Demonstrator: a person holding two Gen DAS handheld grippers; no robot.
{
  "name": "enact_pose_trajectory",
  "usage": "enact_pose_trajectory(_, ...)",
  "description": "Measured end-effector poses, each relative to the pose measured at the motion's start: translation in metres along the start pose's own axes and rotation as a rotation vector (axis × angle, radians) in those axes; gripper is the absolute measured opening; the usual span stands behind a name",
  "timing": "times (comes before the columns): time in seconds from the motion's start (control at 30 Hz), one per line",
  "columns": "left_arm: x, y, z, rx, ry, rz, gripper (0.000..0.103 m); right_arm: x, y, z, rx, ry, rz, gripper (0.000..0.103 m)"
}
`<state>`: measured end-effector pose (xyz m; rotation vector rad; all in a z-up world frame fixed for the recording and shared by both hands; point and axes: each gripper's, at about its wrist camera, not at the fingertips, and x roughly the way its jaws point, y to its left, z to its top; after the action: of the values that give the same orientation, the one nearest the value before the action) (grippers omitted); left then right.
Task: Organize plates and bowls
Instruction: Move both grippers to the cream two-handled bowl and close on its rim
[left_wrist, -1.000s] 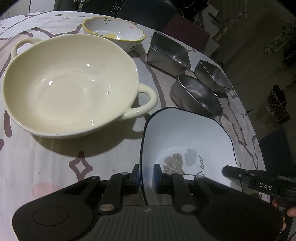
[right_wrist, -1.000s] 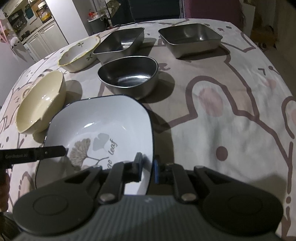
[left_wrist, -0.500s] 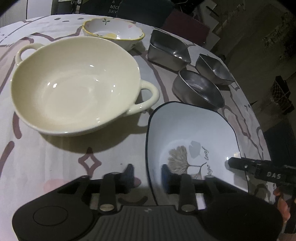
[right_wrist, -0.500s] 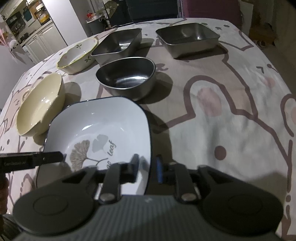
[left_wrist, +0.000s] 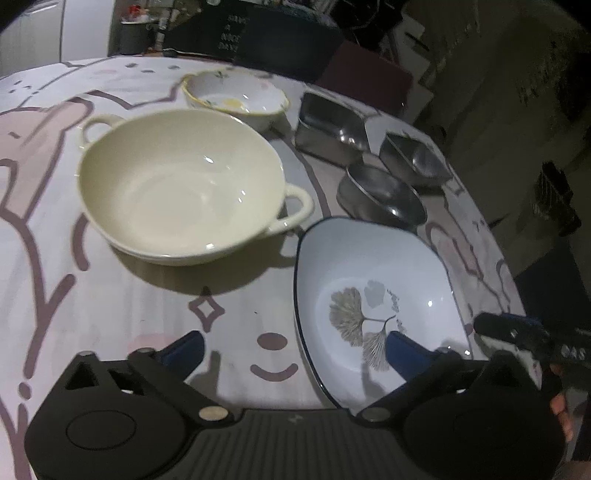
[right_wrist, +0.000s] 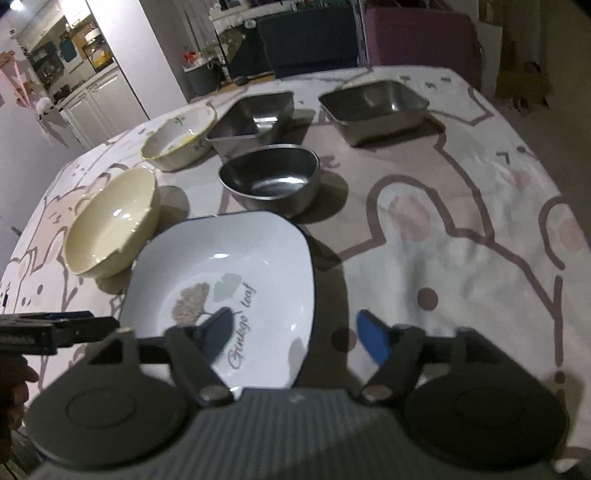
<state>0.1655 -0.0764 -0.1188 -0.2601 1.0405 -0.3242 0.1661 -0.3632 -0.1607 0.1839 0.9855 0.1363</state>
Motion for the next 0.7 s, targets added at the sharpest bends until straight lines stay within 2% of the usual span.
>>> enact_pose_trajectory(0.07,-0.009,0.000,0.003,0.007,-0.012,0.012,0.103,-0.009,0.006,-0.002,-0.015,-0.021,0.009,0.103)
enact_pose_trajectory(0.23,-0.044,0.000,0.019,0.063,-0.090,0.051,0.103,-0.033,0.024,0.002,-0.061,-0.120,0.022,0.103)
enact_pose_trajectory(0.37,-0.072,0.007,0.039,0.075,-0.156,0.079,0.103,-0.047,0.042,0.019,-0.072,-0.176,0.072,0.103)
enact_pose_trajectory(0.7,-0.114,0.055,0.084,-0.032,-0.275,0.197,0.103,-0.037,0.111,0.088,-0.224,-0.269,0.142,0.103)
